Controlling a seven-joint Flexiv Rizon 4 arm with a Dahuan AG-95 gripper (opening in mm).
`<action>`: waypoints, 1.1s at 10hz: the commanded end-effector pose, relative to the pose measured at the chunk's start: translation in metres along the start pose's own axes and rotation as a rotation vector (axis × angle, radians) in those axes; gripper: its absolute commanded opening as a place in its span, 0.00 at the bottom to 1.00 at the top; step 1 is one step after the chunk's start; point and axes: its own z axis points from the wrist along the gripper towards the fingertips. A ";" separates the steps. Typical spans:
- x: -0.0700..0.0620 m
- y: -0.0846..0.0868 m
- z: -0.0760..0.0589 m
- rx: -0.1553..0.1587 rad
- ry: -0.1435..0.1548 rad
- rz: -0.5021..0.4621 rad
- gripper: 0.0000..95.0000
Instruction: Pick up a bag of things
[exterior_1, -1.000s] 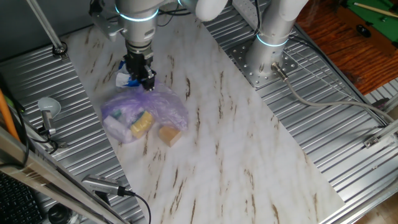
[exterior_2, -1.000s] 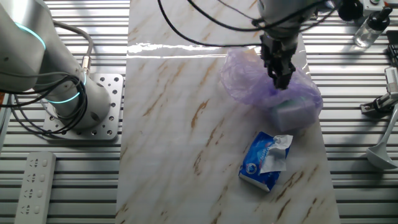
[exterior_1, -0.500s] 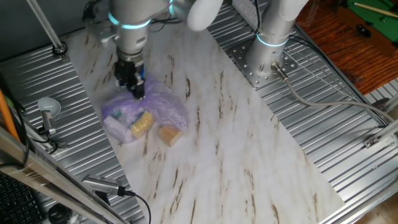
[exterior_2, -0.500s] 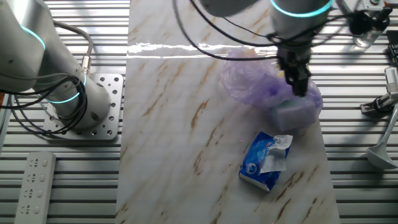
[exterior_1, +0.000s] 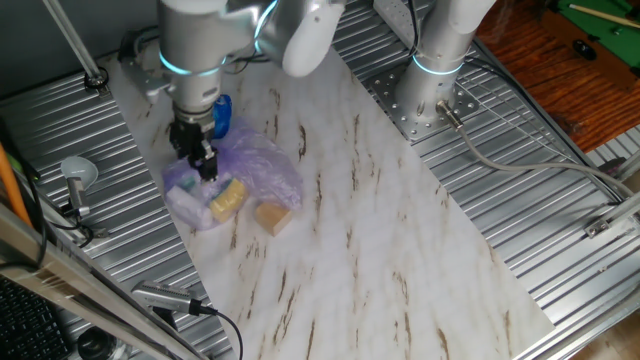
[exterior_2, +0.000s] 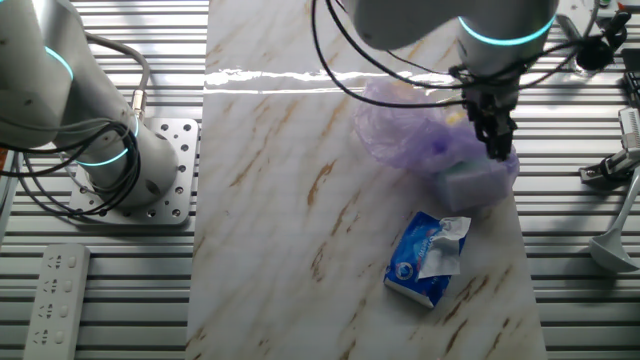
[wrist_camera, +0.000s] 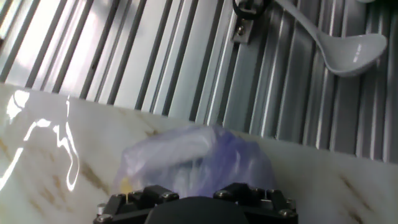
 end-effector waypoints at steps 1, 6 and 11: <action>0.003 0.000 0.016 -0.001 -0.012 -0.002 0.80; 0.029 0.002 0.039 -0.005 -0.018 -0.020 0.60; 0.034 0.001 0.034 -0.006 0.065 -0.034 0.00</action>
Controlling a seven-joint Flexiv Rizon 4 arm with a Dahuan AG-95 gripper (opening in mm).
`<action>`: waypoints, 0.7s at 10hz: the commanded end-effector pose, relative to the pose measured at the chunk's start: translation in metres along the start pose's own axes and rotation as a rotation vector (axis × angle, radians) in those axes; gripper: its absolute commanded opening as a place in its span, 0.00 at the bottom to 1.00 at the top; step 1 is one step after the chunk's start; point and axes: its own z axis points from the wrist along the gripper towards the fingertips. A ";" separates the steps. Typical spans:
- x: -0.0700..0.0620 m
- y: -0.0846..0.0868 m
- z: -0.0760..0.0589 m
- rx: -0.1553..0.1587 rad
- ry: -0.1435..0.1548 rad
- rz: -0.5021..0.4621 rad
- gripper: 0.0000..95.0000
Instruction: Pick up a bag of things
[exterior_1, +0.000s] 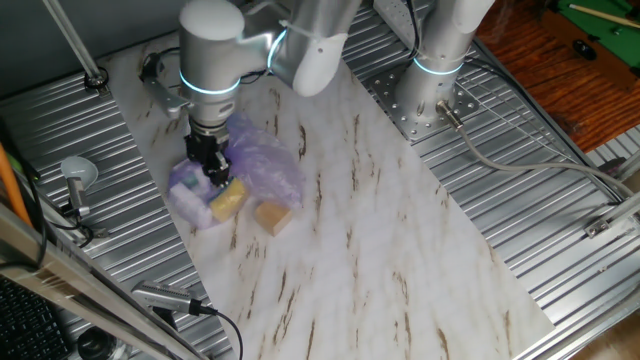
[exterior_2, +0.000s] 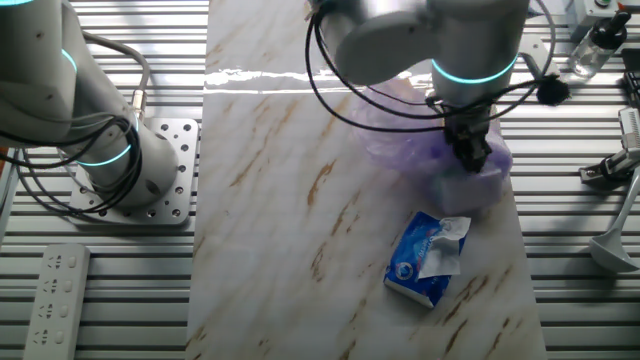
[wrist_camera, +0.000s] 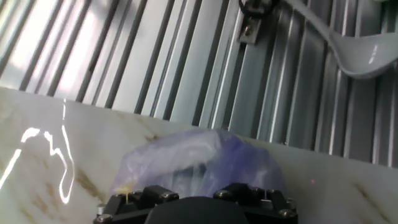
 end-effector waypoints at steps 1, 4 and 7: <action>-0.004 0.000 -0.009 -0.026 0.064 -0.018 0.00; -0.011 -0.002 -0.035 -0.065 0.169 -0.027 0.00; -0.007 -0.002 -0.063 -0.112 0.209 -0.026 0.00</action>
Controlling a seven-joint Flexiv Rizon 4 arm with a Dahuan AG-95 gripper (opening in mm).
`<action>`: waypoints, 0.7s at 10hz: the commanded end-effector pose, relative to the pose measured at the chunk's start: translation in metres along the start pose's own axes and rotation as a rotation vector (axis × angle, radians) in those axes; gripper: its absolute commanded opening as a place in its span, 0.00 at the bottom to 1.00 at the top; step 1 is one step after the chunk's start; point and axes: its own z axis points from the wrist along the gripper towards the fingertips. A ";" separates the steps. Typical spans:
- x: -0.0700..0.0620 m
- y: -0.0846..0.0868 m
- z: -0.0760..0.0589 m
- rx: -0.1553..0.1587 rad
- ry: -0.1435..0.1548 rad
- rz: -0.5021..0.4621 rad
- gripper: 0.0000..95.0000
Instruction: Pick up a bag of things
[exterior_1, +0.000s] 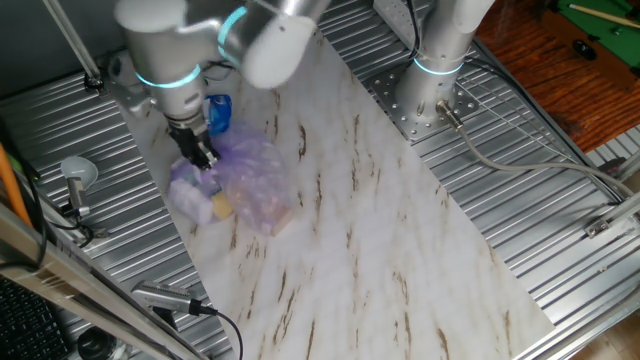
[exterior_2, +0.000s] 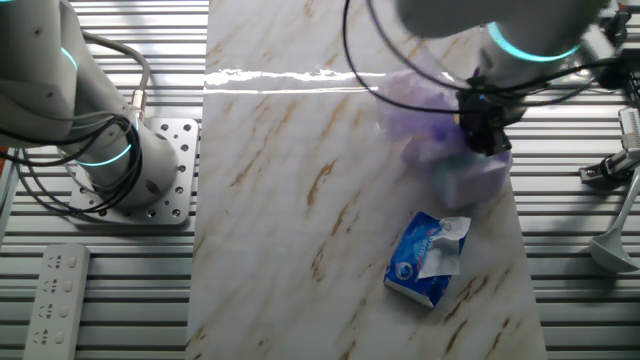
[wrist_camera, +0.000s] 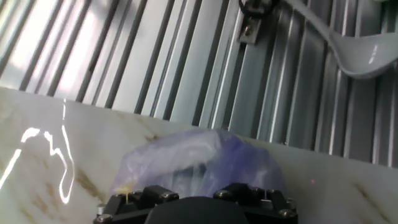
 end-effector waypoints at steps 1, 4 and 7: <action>0.012 0.005 -0.027 -0.043 0.036 0.000 0.00; 0.032 0.017 -0.062 -0.069 0.076 0.010 0.00; 0.038 0.025 -0.080 -0.086 0.106 0.025 0.00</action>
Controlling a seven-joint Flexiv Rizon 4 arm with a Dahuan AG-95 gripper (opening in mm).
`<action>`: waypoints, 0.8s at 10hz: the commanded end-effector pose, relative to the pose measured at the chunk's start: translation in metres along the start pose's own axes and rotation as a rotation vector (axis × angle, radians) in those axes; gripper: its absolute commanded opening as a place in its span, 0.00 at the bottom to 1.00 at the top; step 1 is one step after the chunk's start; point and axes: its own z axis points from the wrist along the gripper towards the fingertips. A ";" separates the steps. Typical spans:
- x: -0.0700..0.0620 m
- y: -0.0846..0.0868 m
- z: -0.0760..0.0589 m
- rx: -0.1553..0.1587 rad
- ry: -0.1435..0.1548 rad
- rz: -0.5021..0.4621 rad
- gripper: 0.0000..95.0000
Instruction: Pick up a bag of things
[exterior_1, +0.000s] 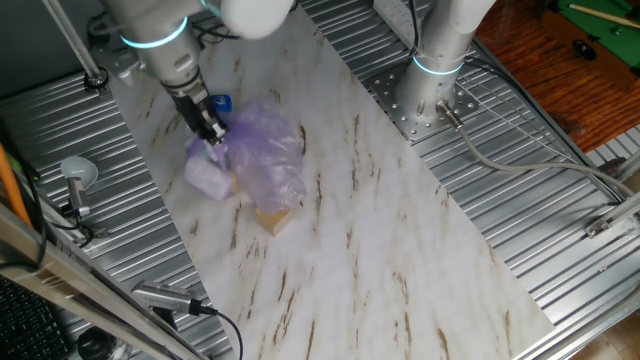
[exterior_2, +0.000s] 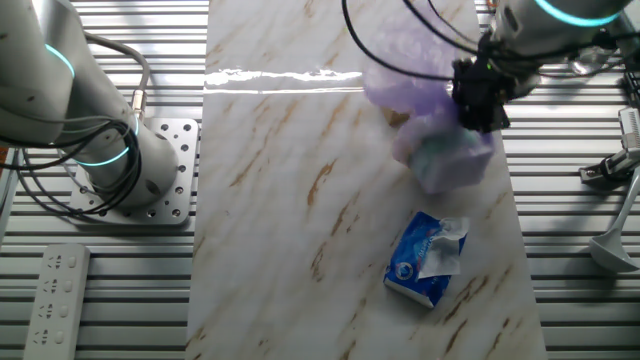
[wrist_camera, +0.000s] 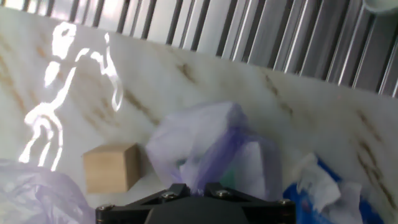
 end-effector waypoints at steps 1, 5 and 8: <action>0.004 0.009 -0.015 -0.014 0.023 0.012 0.00; 0.020 0.036 -0.047 -0.016 0.056 0.054 0.00; 0.034 0.059 -0.066 -0.016 0.053 0.081 0.00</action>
